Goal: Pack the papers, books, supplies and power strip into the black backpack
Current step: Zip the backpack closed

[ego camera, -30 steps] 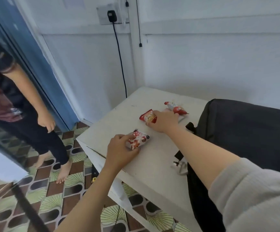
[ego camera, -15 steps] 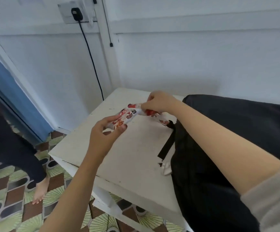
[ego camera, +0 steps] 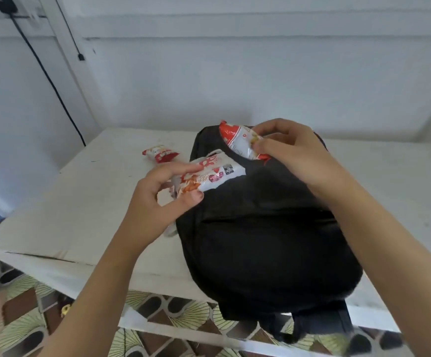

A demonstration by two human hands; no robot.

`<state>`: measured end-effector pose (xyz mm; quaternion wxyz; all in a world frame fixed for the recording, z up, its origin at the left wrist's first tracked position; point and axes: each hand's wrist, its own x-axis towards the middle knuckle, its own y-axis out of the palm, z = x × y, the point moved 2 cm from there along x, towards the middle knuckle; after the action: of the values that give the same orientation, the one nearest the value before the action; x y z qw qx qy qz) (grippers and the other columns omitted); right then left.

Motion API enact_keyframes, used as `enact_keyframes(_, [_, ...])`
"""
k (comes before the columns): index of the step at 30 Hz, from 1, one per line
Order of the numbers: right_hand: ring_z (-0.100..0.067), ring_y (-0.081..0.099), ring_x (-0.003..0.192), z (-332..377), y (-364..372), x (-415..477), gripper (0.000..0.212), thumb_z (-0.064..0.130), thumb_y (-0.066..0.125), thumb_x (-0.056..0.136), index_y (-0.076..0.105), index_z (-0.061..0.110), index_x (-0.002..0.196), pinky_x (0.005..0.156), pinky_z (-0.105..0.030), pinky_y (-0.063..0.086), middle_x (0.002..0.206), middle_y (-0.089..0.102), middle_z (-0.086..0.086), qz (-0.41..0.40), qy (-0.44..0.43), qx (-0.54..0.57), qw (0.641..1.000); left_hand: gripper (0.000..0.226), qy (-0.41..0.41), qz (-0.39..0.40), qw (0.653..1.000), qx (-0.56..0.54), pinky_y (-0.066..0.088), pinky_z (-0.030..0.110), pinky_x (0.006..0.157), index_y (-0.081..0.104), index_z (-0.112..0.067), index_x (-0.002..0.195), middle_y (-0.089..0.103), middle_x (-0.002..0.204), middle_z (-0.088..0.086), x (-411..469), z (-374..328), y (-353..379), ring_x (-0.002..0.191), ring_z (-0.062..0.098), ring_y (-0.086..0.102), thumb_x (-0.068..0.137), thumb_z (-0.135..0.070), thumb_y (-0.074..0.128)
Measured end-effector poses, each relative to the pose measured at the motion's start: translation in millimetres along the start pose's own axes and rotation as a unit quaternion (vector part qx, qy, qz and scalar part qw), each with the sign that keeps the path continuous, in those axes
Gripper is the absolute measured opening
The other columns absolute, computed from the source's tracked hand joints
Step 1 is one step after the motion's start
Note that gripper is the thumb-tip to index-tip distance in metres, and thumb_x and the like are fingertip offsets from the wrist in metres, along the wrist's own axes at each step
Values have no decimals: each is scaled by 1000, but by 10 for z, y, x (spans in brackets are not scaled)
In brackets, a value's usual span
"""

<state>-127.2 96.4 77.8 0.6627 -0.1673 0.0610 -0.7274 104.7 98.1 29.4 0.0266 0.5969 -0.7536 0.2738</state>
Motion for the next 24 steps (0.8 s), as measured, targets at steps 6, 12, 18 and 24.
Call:
enact_keyframes(6, [-1,64,70,-227,-434,-536,22,23,71,79,65,21,100,55,-16,45,93,69,2,-16,-25,1,1000,45,54,158,982,91,41,20,91,64,-43,109,52,120,-24,-366,-184,527,121,5,44,66,-58,66])
enact_keyframes(12, [-7,64,97,-396,-591,-916,32,28,68,76,60,19,106,75,-23,53,102,67,6,-36,-74,-46,996,47,132,129,954,238,20,21,100,64,-44,106,43,131,-28,-532,-152,770,129,-8,24,65,-66,62])
enact_keyframes(18, [7,58,96,-437,-610,-1129,31,28,66,75,58,18,103,72,-4,44,102,64,14,-45,-131,-85,987,39,119,111,968,192,14,25,106,65,-45,105,24,148,-27,-564,-129,800,137,-4,14,70,-62,60])
enact_keyframes(24, [-5,59,102,-514,-555,-1235,37,45,60,74,57,25,105,83,-20,50,105,62,18,-26,-174,-132,975,33,116,17,962,245,27,28,104,57,-38,114,48,128,-19,-117,-108,744,123,1,36,82,-33,65])
